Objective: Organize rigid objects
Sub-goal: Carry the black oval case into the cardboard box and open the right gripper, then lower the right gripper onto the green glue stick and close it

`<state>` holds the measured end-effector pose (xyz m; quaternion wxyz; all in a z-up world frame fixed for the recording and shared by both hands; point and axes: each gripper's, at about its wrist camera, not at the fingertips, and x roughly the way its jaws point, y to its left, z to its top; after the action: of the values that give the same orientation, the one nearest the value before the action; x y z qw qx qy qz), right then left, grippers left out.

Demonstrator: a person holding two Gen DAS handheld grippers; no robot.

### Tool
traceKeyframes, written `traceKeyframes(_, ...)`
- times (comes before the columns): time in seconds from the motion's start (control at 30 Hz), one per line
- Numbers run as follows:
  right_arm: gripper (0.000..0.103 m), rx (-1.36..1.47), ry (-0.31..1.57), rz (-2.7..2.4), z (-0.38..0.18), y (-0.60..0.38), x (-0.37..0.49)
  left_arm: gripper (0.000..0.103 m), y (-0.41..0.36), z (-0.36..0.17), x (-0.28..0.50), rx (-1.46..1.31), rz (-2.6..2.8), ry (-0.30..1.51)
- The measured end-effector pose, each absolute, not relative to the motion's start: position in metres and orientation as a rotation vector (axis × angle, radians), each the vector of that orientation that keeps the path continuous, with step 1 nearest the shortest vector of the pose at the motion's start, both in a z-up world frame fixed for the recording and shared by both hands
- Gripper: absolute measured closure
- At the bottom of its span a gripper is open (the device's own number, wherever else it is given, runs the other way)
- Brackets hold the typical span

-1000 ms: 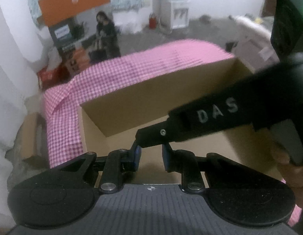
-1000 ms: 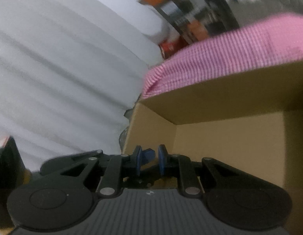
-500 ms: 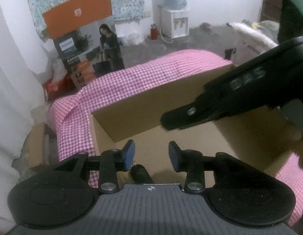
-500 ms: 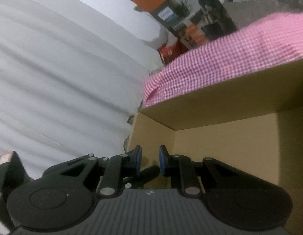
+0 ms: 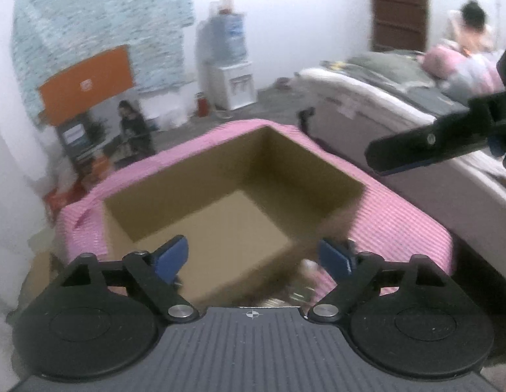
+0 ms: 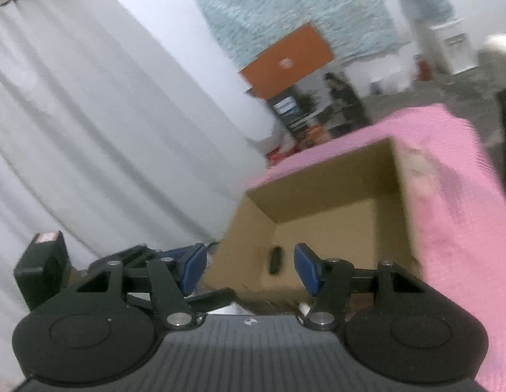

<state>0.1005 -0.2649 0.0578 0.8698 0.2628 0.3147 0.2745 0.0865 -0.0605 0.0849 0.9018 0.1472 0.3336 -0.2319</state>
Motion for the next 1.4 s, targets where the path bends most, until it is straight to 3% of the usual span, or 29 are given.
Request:
traceKeyframes(0.17, 0.043, 0.596, 0.694, 0.454, 0.013, -0.291, 0.051, 0.013, -0.094, 0.055, 0.062, 0.340, -0.575, 0.688)
traceKeyframes(0.3, 0.051, 0.652, 0.749, 0.367, -0.027, -0.306, 0.037, 0.015, -0.122, 0.024, 0.055, 0.372, -0.636, 0.725)
traceKeyframes(0.53, 0.059, 0.714, 0.808, 0.318, -0.072, -0.323, 0.041, 0.044, -0.159, -0.019, 0.064, 0.433, -0.675, 0.799)
traceKeyframes(0.6, 0.061, 0.711, 0.826, 0.317, -0.077, -0.323, 0.047, 0.048, -0.165, -0.026, 0.068, 0.435, -0.686, 0.827)
traceKeyframes(0.67, 0.063, 0.707, 0.844, 0.315, -0.083, -0.322, 0.057, 0.059, -0.169, -0.032, 0.070, 0.438, -0.694, 0.850)
traceKeyframes(0.83, 0.067, 0.703, 0.885, 0.323, -0.098, -0.316, 0.077, 0.073, -0.179, -0.044, 0.074, 0.481, -0.694, 0.891)
traceKeyframes(1.4, 0.074, 0.726, 0.937, 0.343, -0.123, -0.314, 0.105, 0.076, -0.189, -0.052, 0.096, 0.464, -0.679, 0.963)
